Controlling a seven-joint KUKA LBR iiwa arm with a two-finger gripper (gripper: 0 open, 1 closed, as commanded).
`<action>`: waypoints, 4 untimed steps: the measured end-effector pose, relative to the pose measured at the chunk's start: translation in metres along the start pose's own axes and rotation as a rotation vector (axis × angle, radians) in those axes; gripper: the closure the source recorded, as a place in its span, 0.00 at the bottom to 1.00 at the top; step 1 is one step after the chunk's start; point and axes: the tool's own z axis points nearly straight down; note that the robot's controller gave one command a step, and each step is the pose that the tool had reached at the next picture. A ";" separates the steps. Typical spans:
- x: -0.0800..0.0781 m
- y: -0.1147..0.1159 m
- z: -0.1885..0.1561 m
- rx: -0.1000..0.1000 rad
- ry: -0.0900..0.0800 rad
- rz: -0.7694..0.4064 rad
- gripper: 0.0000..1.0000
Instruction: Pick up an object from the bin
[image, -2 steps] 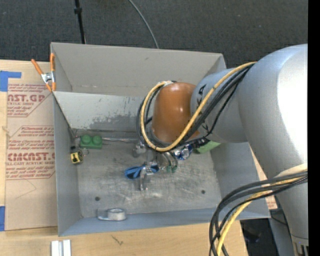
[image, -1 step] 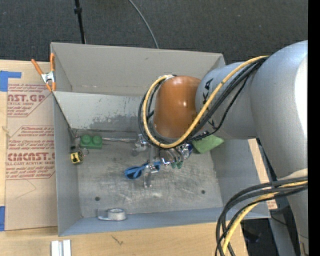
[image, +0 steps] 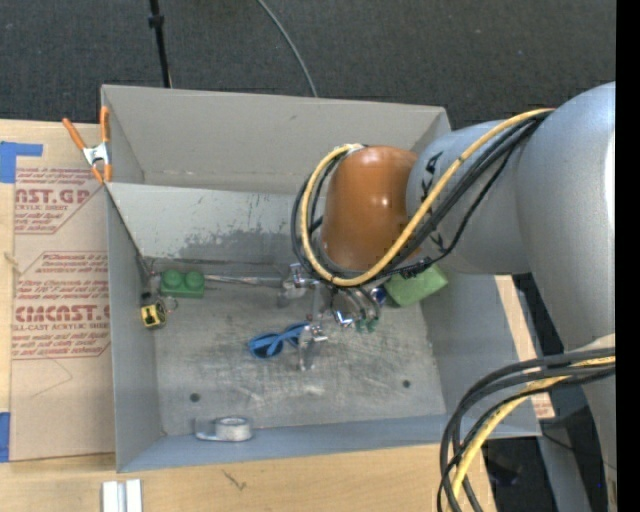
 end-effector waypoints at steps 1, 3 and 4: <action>0.001 0.001 0.031 -0.002 -0.008 0.155 0.00; -0.002 0.002 0.026 -0.002 -0.007 0.154 1.00; -0.003 0.003 -0.006 -0.001 -0.003 0.153 1.00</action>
Offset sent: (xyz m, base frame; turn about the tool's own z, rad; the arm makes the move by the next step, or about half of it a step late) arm -0.0049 -0.0005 -0.0347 0.1556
